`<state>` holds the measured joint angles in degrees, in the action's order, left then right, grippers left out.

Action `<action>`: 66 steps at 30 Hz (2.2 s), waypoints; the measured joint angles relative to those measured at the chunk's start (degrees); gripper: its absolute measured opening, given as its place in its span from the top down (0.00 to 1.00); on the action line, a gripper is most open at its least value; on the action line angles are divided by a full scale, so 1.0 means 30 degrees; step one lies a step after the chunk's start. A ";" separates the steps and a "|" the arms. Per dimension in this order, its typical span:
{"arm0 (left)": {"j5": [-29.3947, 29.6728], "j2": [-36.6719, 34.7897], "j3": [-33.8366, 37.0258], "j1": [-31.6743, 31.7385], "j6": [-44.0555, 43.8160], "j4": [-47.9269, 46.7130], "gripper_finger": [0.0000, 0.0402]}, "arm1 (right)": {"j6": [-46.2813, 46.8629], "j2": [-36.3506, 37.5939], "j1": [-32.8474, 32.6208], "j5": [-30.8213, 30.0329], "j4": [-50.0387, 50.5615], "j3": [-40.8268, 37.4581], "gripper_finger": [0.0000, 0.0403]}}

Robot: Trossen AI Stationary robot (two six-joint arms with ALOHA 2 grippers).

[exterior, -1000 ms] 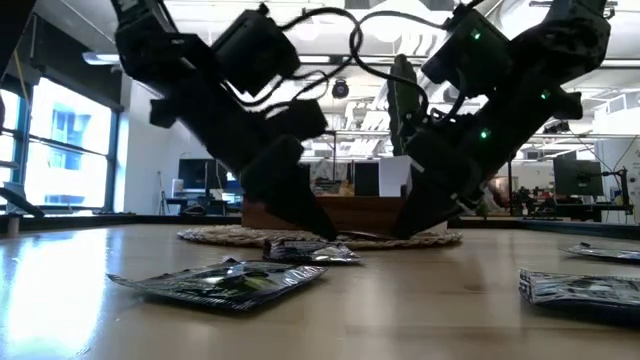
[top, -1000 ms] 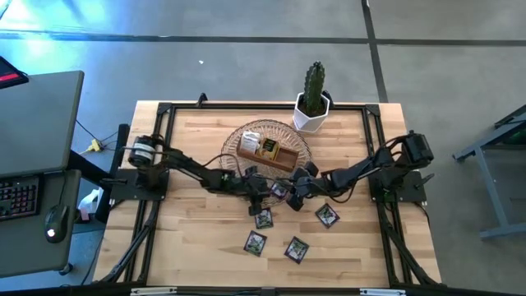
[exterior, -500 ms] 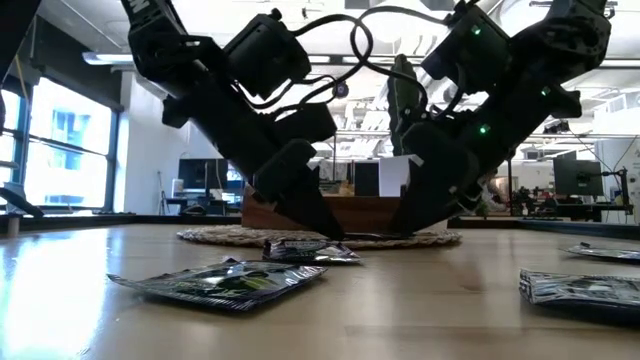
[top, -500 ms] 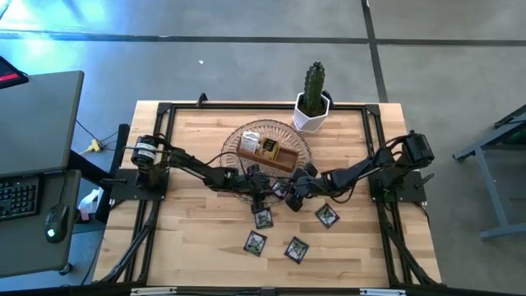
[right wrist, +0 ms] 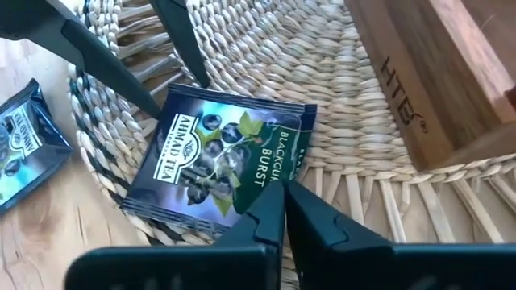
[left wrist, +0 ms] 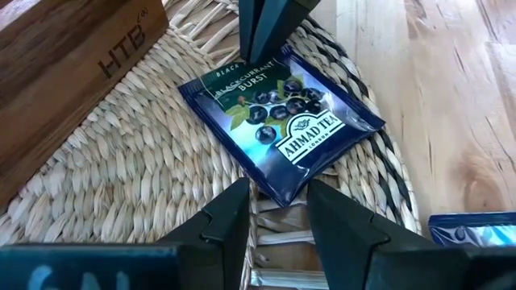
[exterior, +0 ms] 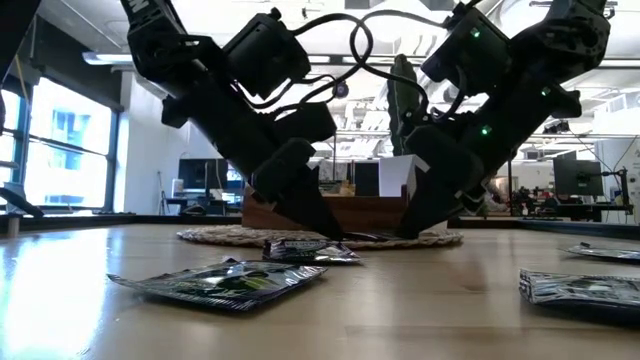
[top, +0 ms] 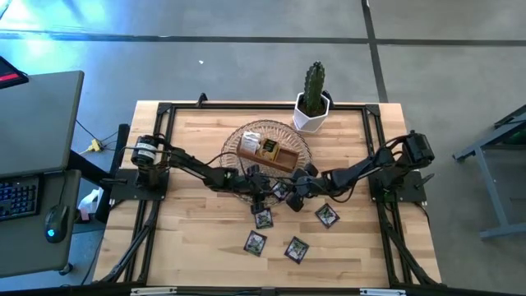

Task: Pick & Place Tea
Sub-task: Put the purple tea pack into the right section of the wooden organizer

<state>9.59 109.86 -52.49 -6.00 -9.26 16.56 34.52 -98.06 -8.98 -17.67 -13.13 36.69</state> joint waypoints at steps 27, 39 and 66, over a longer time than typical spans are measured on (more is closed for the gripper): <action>0.0363 -0.0342 0.0036 -0.0044 -0.1013 -0.0433 0.69 | -1.0703 0.5049 0.0959 -0.5225 0.4184 0.3188 1.00; 0.0327 -0.0342 0.0021 -0.0024 -0.1007 -0.0548 0.69 | -1.1008 0.4852 0.4155 -0.3117 0.5085 0.2695 1.00; -0.3625 -0.0342 -0.3150 -0.0416 -0.1508 -0.5391 0.69 | -1.1495 0.5093 0.1590 0.0079 0.2886 0.1996 0.67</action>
<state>-1.29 108.84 -61.94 -7.25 -13.78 0.38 0.04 -82.78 -4.21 -17.43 -4.47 42.68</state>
